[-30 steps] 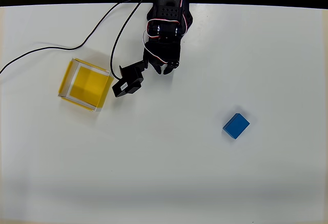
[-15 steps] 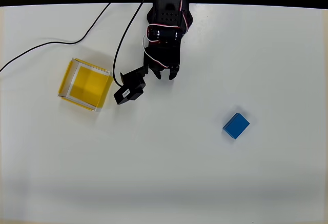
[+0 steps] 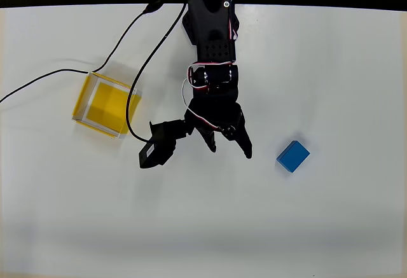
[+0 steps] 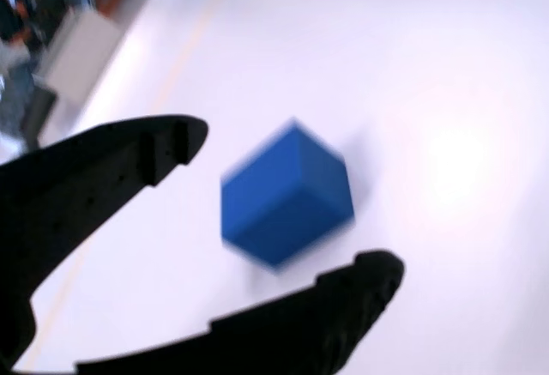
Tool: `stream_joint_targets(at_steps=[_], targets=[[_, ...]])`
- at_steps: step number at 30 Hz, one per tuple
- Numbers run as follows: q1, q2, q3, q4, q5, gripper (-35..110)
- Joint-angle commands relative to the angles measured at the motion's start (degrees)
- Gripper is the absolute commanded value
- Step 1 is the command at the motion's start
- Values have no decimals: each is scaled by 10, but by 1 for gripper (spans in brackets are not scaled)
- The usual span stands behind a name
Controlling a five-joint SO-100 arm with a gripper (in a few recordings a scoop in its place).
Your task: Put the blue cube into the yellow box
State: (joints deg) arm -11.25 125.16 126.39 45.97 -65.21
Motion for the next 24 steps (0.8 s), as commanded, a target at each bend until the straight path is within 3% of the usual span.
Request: stream_joint_targets(at_steps=[1, 3, 13, 24], targets=[[-29, -51, -172, 31, 53, 39], [-40, -86, -211, 45, 75, 36], [-90, -229, -379, 92, 203, 53], [-185, -407, -579, 258, 339, 54]])
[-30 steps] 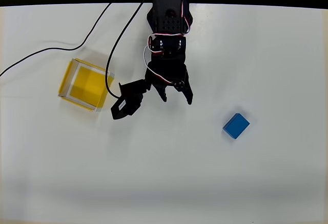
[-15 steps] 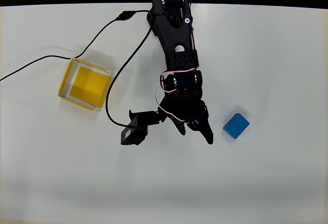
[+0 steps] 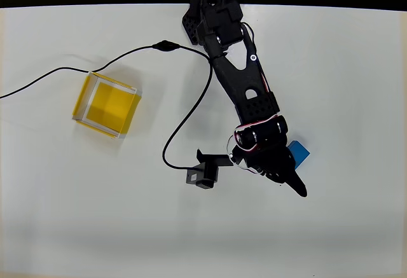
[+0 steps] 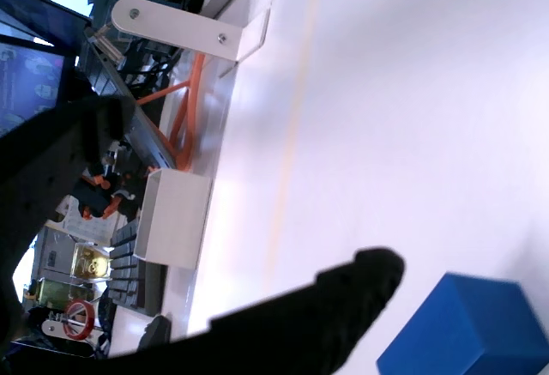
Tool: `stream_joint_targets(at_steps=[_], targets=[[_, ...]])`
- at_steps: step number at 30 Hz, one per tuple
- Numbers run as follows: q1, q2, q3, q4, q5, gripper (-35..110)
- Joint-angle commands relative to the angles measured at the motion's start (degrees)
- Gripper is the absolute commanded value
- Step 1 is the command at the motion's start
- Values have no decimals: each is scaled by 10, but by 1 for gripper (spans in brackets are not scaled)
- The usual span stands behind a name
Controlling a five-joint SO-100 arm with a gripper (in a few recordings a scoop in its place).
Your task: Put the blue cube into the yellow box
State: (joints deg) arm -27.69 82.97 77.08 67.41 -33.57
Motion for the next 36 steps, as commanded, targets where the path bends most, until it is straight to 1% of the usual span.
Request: stream_joint_targets(at_steps=[1, 8, 13, 20, 33, 36], targets=[[-25, 7, -90, 55, 31, 54], [-43, -71, -119, 106, 63, 54], [-52, -131, -154, 109, 54, 54], [-85, -198, -198, 110, 76, 53], [-122, -277, -244, 105, 103, 52], [-127, -291, -253, 105, 100, 49]])
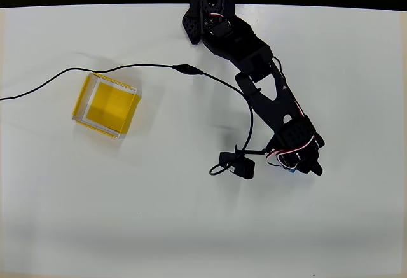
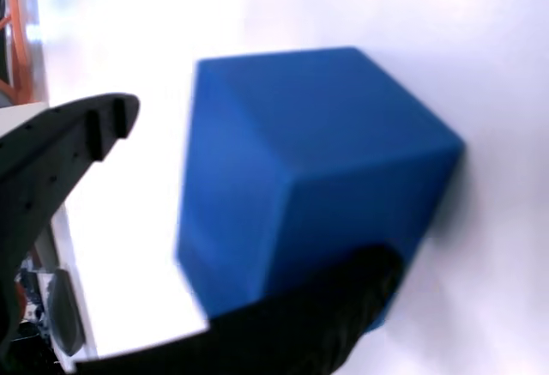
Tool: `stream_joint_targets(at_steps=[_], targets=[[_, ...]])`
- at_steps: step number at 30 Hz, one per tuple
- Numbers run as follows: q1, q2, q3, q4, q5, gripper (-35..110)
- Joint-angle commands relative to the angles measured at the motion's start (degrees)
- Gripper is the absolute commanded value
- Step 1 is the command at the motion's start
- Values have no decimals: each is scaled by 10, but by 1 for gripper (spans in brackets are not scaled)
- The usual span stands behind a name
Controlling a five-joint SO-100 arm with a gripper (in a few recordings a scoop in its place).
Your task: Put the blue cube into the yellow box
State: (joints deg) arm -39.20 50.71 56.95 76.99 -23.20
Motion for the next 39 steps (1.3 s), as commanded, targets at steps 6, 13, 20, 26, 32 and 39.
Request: stream_joint_targets(at_steps=[6, 13, 20, 26, 32, 39], targets=[[-18, 15, -56, 8, -14, 42], [-25, 14, -54, 4, -33, 28], [-29, 26, -39, -3, -76, 16], [-18, 78, -11, 4, -126, 12], [18, 177, 6, 34, -175, 11], [109, 330, 84, 40, -241, 12]])
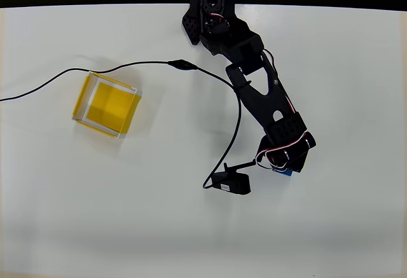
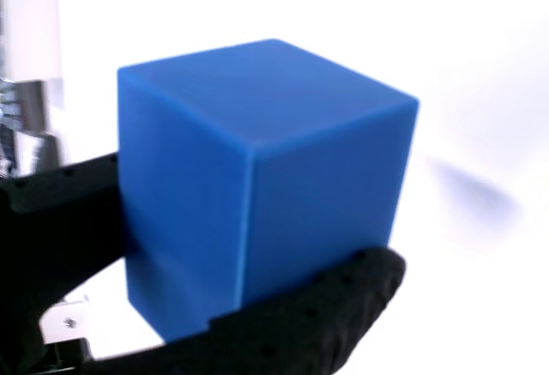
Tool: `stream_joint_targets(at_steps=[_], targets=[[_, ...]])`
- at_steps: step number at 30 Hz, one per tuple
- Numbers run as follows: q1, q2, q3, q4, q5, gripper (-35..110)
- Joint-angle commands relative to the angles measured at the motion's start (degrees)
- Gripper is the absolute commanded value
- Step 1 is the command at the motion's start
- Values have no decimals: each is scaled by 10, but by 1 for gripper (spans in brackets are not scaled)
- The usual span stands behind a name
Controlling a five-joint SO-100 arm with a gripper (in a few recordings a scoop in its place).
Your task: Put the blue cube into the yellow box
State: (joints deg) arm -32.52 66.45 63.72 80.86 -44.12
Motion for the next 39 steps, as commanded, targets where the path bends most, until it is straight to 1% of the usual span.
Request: stream_joint_targets(at_steps=[1, 4, 13, 21, 24, 30, 34, 39], targets=[[62, 197, 33, -3, -42, 12], [124, 272, 94, -18, -83, 12], [356, 473, 298, -107, -204, 12], [551, 599, 412, -156, -297, 12], [626, 619, 459, -207, -336, 13], [754, 619, 548, -345, -405, 13], [796, 592, 591, -432, -424, 14], [811, 557, 619, -489, -431, 14]])
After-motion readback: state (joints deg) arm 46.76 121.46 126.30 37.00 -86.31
